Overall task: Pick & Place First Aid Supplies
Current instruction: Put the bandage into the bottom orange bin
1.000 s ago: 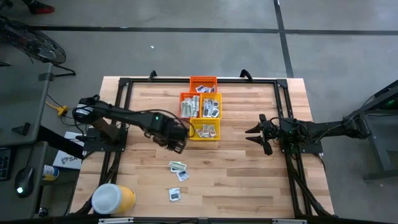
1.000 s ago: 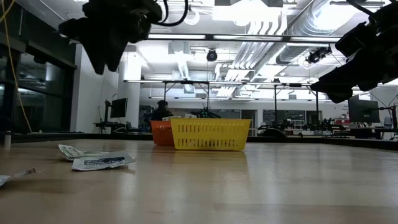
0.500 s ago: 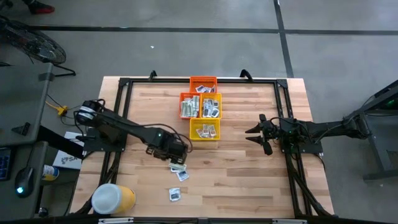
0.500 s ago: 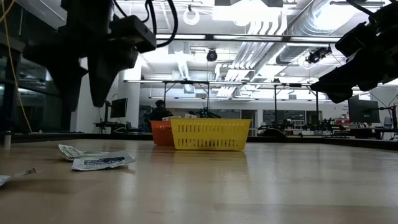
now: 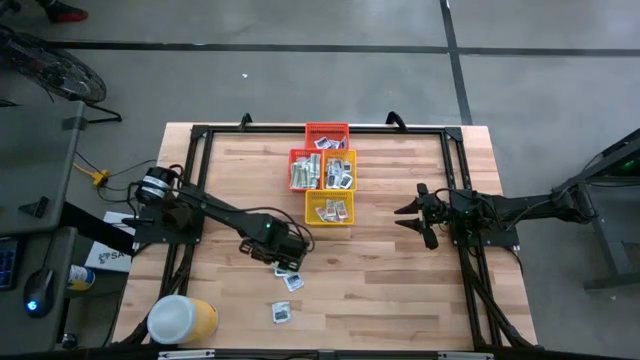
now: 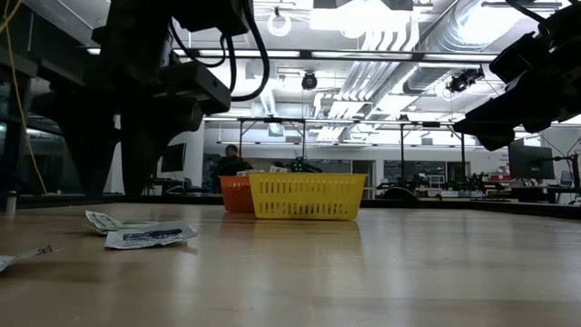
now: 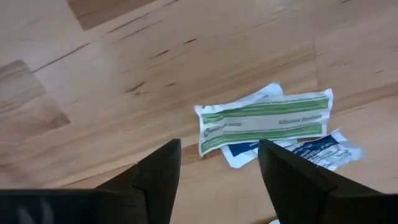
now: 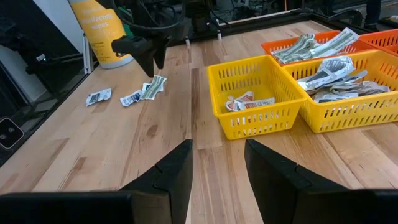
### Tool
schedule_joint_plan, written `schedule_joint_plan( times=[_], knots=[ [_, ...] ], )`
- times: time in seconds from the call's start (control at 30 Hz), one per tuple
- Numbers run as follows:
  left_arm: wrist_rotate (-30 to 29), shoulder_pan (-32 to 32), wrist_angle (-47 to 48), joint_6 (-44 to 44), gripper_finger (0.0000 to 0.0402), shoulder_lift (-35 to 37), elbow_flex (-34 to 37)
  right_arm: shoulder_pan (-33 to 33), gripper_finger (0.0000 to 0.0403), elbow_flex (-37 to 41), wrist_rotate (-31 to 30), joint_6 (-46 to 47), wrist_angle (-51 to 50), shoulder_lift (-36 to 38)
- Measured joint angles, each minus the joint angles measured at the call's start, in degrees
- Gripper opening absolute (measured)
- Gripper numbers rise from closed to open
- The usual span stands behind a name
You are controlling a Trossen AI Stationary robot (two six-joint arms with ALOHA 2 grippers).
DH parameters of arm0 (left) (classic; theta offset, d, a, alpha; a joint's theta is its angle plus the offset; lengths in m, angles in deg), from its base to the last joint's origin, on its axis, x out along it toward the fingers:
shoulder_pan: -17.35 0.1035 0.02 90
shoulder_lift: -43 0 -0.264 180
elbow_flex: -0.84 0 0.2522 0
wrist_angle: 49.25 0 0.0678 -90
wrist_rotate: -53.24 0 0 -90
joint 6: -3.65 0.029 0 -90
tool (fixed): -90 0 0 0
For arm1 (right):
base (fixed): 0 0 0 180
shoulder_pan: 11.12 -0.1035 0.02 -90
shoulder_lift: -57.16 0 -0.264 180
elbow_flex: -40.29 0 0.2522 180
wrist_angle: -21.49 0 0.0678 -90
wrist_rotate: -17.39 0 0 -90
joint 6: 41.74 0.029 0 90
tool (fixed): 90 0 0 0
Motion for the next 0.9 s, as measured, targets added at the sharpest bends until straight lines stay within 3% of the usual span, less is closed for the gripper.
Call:
schedule_joint_plan(
  times=[0.9],
  knots=[
    [1.79,-0.42,-6.42,-1.18,0.0174,0.04,4.83,0.00,0.0139,0.00,0.01,0.00,0.00,0.00]
  ],
)
